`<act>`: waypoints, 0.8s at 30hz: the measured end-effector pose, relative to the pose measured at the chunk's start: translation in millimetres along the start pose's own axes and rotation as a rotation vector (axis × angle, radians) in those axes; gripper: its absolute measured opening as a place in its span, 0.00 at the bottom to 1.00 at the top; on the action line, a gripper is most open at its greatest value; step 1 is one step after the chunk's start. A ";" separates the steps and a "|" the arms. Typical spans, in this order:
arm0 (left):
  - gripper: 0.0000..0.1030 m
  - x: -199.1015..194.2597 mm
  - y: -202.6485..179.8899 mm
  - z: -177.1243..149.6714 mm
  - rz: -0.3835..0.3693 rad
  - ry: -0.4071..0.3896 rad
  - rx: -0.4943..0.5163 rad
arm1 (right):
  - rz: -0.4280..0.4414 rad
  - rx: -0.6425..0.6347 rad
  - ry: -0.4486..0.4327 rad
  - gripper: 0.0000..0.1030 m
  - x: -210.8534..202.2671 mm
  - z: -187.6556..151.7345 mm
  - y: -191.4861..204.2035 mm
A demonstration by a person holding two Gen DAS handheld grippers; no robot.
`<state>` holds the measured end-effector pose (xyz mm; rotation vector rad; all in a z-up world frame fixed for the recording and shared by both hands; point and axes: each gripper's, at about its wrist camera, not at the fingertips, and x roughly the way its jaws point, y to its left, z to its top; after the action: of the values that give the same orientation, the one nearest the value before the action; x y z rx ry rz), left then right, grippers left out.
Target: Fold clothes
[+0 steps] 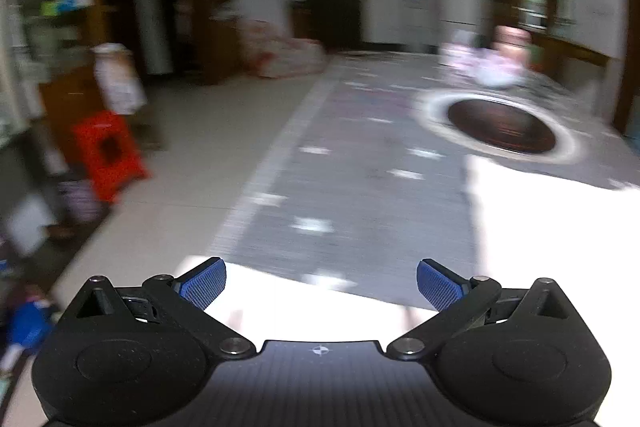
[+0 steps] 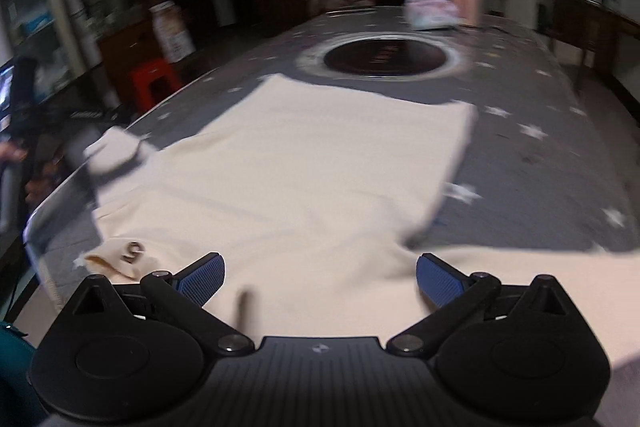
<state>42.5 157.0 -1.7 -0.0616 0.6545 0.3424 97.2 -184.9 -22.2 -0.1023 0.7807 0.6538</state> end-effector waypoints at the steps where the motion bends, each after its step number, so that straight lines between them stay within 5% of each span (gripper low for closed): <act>1: 1.00 -0.7 -9.3 -1.1 -0.043 0.003 0.020 | -0.025 0.019 0.000 1.00 -2.5 -2.7 -7.8; 8: 1.00 -5.0 -60.4 -19.3 -0.162 -0.022 0.184 | -0.161 0.124 0.010 1.00 -12.3 -20.1 -60.4; 24: 1.00 -4.2 -89.7 -39.7 -0.262 0.073 0.196 | -0.359 0.141 0.028 1.00 -11.9 -18.2 -99.5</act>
<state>45.8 64.8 -35.3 0.0281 0.7400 0.0232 137.6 -276.3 -41.9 -0.1198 0.8078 0.2569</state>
